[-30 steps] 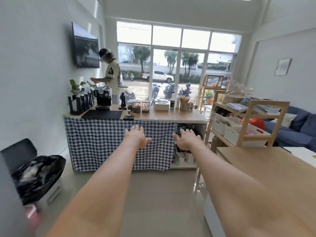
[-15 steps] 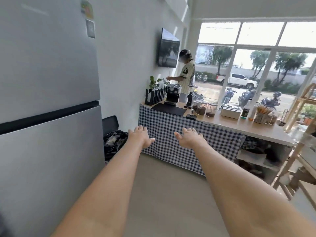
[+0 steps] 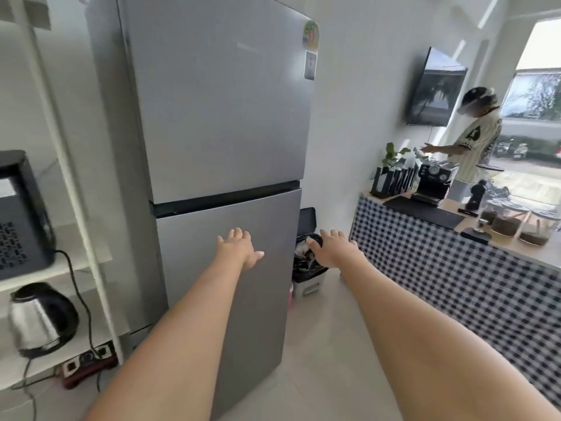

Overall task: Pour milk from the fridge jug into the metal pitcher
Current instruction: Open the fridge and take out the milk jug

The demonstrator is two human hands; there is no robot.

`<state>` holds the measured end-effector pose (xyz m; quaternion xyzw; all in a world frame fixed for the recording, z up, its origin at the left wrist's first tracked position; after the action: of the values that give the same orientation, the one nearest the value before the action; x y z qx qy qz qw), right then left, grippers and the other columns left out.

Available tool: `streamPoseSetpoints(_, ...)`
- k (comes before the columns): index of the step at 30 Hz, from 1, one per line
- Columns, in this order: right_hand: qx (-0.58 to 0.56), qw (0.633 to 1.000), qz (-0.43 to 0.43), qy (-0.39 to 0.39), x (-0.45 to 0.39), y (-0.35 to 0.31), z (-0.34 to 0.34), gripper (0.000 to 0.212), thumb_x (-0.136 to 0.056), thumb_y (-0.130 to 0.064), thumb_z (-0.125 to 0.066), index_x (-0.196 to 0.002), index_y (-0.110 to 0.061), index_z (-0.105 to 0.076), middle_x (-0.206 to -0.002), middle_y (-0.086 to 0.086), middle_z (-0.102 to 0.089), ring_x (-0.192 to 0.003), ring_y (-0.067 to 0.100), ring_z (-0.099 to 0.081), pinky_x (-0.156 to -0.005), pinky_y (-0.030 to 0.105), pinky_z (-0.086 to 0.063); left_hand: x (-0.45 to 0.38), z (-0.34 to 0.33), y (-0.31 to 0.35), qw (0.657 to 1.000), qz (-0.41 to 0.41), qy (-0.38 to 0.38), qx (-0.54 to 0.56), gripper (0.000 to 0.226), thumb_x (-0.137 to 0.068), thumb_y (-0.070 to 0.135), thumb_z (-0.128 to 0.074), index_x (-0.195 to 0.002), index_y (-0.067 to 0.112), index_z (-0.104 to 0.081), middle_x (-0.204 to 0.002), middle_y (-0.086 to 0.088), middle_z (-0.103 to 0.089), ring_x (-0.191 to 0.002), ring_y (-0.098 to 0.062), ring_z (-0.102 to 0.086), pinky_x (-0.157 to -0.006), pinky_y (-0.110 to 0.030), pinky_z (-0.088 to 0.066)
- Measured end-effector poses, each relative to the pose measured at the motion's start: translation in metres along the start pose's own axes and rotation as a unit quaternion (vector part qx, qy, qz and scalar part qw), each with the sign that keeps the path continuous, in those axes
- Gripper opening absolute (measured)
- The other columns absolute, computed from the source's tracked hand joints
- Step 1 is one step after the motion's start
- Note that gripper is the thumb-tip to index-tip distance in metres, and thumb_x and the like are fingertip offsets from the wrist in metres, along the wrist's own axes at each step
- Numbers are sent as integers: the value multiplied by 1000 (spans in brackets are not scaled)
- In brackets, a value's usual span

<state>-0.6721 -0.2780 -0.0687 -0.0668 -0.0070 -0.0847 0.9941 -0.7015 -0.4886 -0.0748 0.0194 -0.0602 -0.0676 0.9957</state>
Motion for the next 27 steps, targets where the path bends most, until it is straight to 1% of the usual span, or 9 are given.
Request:
streamPoseSetpoints(5,-2,999,42,-17,-35,-68,-16,68,-100,-54,-20,-155,-14,-14,-162,10,-17,-150,25,-7,-117,50,-13,-19,-4,-61,999,43,1,9,74,-97,50,-30,-150,7,-2,-159,-12,4,-146,-23,5,-117,-48,-3)
streamPoseSetpoints(8,2,997,81,-17,-58,-113,-26,66,-100,-54,-22,-153,-13,-19,-159,10,-23,-149,25,-10,-115,49,-16,-32,-8,-103,996,88,-8,17,73,-98,49,-29,-150,7,0,-159,-13,5,-146,-24,5,-116,-48,-2)
streamPoseSetpoints(12,5,992,123,-14,-87,-170,-38,65,-101,-53,-24,-152,-13,-22,-158,9,-25,-148,24,-13,-113,46,-19,-51,-25,-156,988,150,-1,37,76,-97,51,-30,-149,5,-1,-158,-14,2,-146,-25,2,-117,-47,-8)
streamPoseSetpoints(15,6,985,170,-5,-106,-207,-45,65,-100,-52,-27,-152,-15,-19,-158,8,-23,-148,23,-13,-114,45,-20,-63,-39,-183,980,165,18,107,78,-97,51,-30,-149,3,4,-158,-13,4,-146,-25,2,-117,-46,-9)
streamPoseSetpoints(17,11,979,204,7,-117,-229,-48,65,-100,-52,-31,-153,-15,-18,-159,8,-21,-148,22,-12,-114,44,-19,-72,-48,-196,972,152,33,177,79,-97,49,-31,-149,4,9,-159,-12,7,-146,-25,3,-118,-45,-9)
streamPoseSetpoints(19,13,973,231,14,-127,-245,-52,66,-100,-50,-34,-154,-17,-16,-161,8,-17,-149,22,-10,-115,44,-18,-81,-59,-204,958,135,60,246,81,-97,49,-35,-149,5,9,-159,-11,6,-147,-24,1,-118,-45,-11)
streamPoseSetpoints(22,7,968,252,14,-141,-264,-62,65,-100,-48,-37,-154,-18,-15,-162,8,-14,-150,22,-7,-116,42,-16,-95,-74,-213,928,120,108,335,82,-95,45,-44,-149,5,4,-159,-10,-3,-146,-25,-8,-117,-43,-17)
streamPoseSetpoints(24,-1,965,260,18,-151,-273,-69,65,-100,-47,-39,-154,-19,-16,-162,9,-16,-150,22,-9,-116,42,-16,-105,-82,-220,911,121,118,376,82,-93,42,-49,-150,5,-3,-158,-11,-12,-144,-27,-17,-114,-40,-22)
streamPoseSetpoints(27,-14,961,273,49,-165,-280,-77,58,-99,-40,-44,-150,-17,-27,-151,8,-35,-146,24,-19,-114,39,-19,-120,-92,-232,893,135,119,412,76,-89,42,-58,-145,3,-23,-150,-13,-31,-137,-29,-32,-109,-37,-30)
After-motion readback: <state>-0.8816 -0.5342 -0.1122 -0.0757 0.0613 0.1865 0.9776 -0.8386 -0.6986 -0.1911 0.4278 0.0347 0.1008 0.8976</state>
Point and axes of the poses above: each hand's wrist, its own x-axis away from the middle knuckle, its own z-axis out of the back of the hand, y = z × x, the point moved 1 cm from there along -x, towards the middle knuckle
